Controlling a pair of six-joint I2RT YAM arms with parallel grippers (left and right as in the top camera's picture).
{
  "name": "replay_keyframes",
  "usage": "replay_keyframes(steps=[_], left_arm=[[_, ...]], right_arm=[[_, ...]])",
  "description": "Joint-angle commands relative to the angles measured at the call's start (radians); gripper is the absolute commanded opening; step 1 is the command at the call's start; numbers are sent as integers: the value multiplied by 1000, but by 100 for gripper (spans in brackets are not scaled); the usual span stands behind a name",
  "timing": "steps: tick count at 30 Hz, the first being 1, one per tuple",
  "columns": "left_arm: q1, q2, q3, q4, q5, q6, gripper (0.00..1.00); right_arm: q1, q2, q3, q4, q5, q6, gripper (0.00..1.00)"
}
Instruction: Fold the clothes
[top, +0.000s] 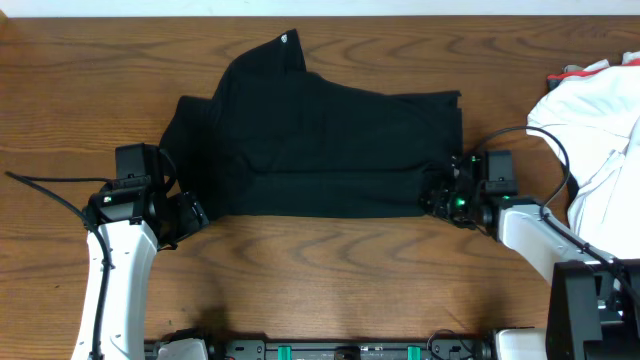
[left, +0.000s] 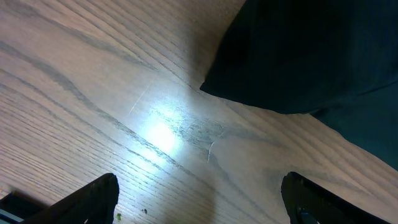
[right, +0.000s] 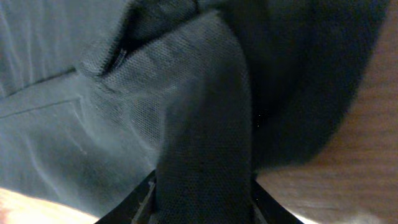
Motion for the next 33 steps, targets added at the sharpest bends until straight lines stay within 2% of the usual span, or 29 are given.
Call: replay_keyframes(steps=[1,5,9,16,19,22,28,33], left_arm=[[5,0,16,-3,-5,-1,85],[5,0,14,-3,-5,-1,86],[5,0,4,4,-5,3,85],[5,0,1,7,-5,3,85],[5,0,1,6,-5,3,85],[5,0,1,6,-5,2,85],[5,0,1,3,-5,2,85],[5,1,0,32,-5,32,86]], right_arm=[[-59,2,-20,-77,46,-61,39],[-112,-10,-20,-138,51,-105,38],[-128,-10,-20,-142,50,-108,29],[-128,-10,-20,-134,50,-115,27],[-128,-10,-20,-132,49,-116,32],[-128,-10,-20,-133,49,-123,44],[-128,-10,-20,-141,49,-123,52],[-128,-10,-20,-142,49,-123,54]])
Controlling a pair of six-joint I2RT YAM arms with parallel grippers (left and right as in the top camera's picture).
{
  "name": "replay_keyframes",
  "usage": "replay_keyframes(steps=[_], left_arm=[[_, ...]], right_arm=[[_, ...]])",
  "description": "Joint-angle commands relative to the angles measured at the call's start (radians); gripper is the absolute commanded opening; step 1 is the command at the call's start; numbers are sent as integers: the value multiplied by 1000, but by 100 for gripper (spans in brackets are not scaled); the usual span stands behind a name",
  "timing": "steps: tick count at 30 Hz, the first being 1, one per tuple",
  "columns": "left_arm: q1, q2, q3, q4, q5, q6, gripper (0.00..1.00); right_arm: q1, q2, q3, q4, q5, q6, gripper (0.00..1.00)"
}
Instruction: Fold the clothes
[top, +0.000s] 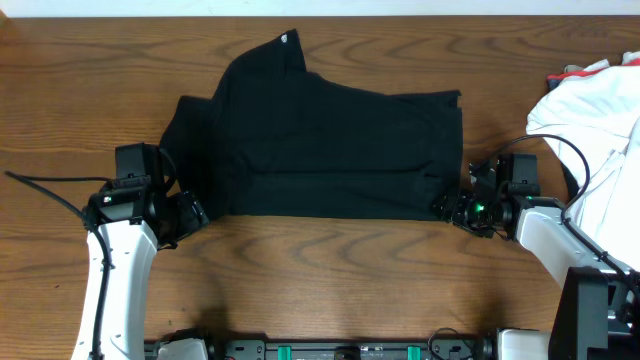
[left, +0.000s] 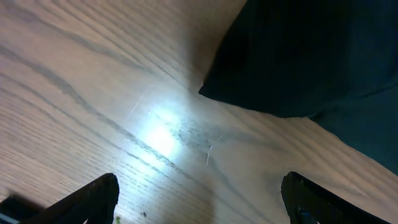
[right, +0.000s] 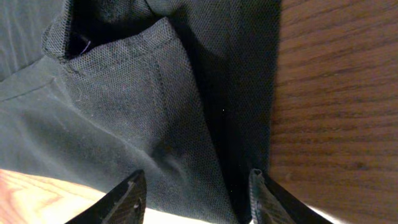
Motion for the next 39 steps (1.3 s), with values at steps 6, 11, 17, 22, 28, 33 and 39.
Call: replay_keyframes(steps=[6,11,17,22,28,33,39], left_arm=[[5,51,-5,126,-5,67,86],[5,158,-5,171,-5,68,86],[4,262,-5,258,-4,106,86],[4,243,-4,316,0,135,87],[4,238,-4,429,38,224,87],[4,246,-4,530,45,294,83],[4,323,-4,608,50,310,67]], right_arm=[[-10,23,-22,-20,93,-23,52],[-10,23,-22,-35,74,-62,49],[-10,23,-22,-60,75,-90,48],[-10,23,-22,-60,75,-90,48],[-10,23,-22,-56,76,-90,49],[-10,23,-22,-56,76,-90,49],[-10,23,-22,-56,76,-90,49]])
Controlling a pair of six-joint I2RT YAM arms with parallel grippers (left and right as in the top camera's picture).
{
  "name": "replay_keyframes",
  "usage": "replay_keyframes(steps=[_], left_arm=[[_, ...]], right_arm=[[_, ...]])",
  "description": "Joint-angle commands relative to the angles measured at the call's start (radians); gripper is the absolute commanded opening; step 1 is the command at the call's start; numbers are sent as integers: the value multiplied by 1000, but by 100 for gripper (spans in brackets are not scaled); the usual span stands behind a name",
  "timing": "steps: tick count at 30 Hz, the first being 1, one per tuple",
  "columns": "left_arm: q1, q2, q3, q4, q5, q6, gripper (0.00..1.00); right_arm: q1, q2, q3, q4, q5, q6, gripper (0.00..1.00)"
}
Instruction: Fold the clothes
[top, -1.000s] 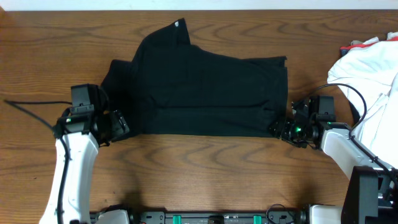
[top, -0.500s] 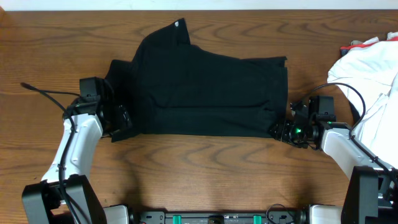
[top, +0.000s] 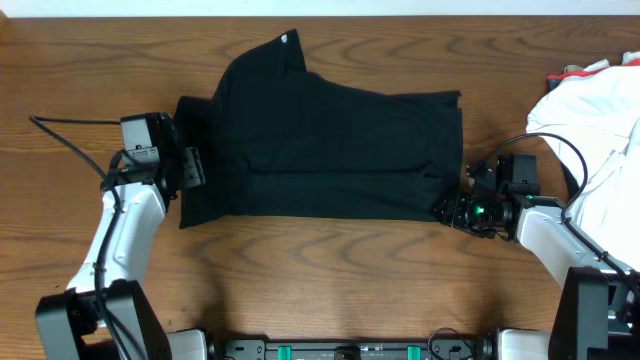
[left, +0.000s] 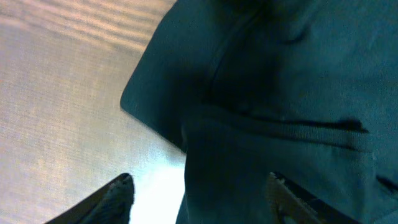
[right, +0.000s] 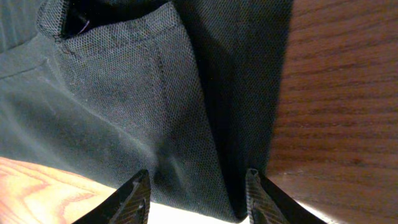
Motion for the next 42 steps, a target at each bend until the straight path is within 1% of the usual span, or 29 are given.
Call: replay_keyframes(steps=[1,5,8,10,11,15,16,17,21,22,23,26,29,33,35,42], left_arm=[[4,66,-2,29,11,37,66],[4,105,-2,64,13,37,61],[4,128,-2,83,84,80,60],[4,138,-2,96,114,89,56],[4,142,-2,102,116,89,51],[4,143,-2,116,116,89,26],[4,143,-2,114,116,89,22],[4,143,-2,106,116,89,20],[5,143,-2,80,116,89,20],[4,143,-2,80,116,89,19],[3,143,-2,81,117,89,15],[3,129,5,80,149,103,10],[3,89,19,82,191,133,9],[3,37,38,86,190,175,8],[3,16,40,93,190,182,6],[3,8,40,156,190,186,5]], right_arm=[[-10,23,-27,-18,71,-12,49],[-10,23,-27,-19,71,-12,49],[-10,23,-27,-18,71,-12,49],[-10,23,-27,-18,71,-12,49],[-10,23,-27,-18,71,-12,49],[-10,23,-27,-18,75,-12,49],[-10,23,-27,-18,76,-12,49],[-10,23,-27,-18,78,-12,49],[-10,23,-27,-18,78,-12,49],[-10,23,-27,-18,78,-12,49],[-10,23,-27,-18,78,-12,49],[-10,23,-27,-19,78,-12,49],[-10,23,-27,-19,78,-12,48],[-10,23,-27,-18,78,-12,48],[-10,23,-27,-17,78,-12,49],[-10,23,-27,-14,78,-12,49]])
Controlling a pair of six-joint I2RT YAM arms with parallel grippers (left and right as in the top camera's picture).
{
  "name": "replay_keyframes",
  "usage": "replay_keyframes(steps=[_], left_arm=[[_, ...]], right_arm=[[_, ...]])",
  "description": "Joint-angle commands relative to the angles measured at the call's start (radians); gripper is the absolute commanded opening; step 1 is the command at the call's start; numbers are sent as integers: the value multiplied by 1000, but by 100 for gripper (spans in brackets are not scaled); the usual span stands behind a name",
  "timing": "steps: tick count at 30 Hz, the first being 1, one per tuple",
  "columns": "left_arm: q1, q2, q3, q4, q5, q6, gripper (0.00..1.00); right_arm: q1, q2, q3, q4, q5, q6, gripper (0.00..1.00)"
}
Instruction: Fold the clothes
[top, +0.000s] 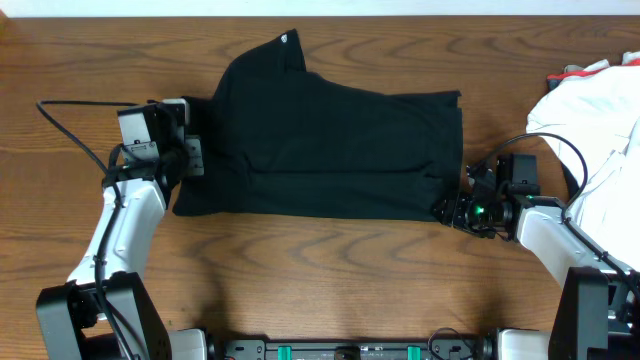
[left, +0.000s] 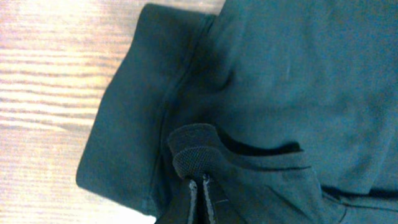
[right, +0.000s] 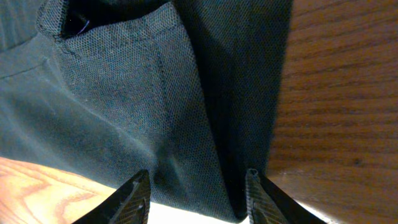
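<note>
A black garment (top: 330, 140) lies spread flat across the middle of the table, a small tag at its top. At its left edge my left gripper (top: 190, 157) is shut on a raised fold of the black fabric (left: 193, 146); the jaws (left: 199, 183) press together under that fold. My right gripper (top: 447, 208) sits at the garment's lower right corner. It is open, with the mesh fabric (right: 155, 112) lying between its spread fingers (right: 134, 200).
A heap of white clothes (top: 600, 110) with something red (top: 570, 72) behind it fills the right end of the table. The left arm's cable (top: 70, 120) loops over the wood at the left. Bare wood (top: 330, 270) runs along the front.
My left gripper, open over the garment's left edge then, has moved slightly up and is now shut on a fold of it. The right gripper has not moved.
First my right gripper was shut on the garment's lower right corner and my left hung open over bare wood below the left corner. Then the right was open and slightly back. After that the left was open at the left edge, which it now grips.
</note>
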Motion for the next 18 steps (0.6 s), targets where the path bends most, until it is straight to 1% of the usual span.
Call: replay_keyframes(steps=[1,6,15,16,17,18], left_arm=[[3,-6,27,38,11,27,6],[3,1,27,115,8,35,6],[3,82,27,140,8,35,6],[3,91,27,148,8,35,8],[3,98,27,154,8,35,14],[3,104,27,161,7,35,25]], right_arm=[[-10,23,-27,-15,77,-12,49],[-10,23,-27,-11,77,-12,49],[-10,23,-27,-8,77,-12,49],[-10,23,-27,-8,77,-12,49],[-10,23,-27,-8,77,-12,49],[-10,23,-27,-8,77,-12,49]])
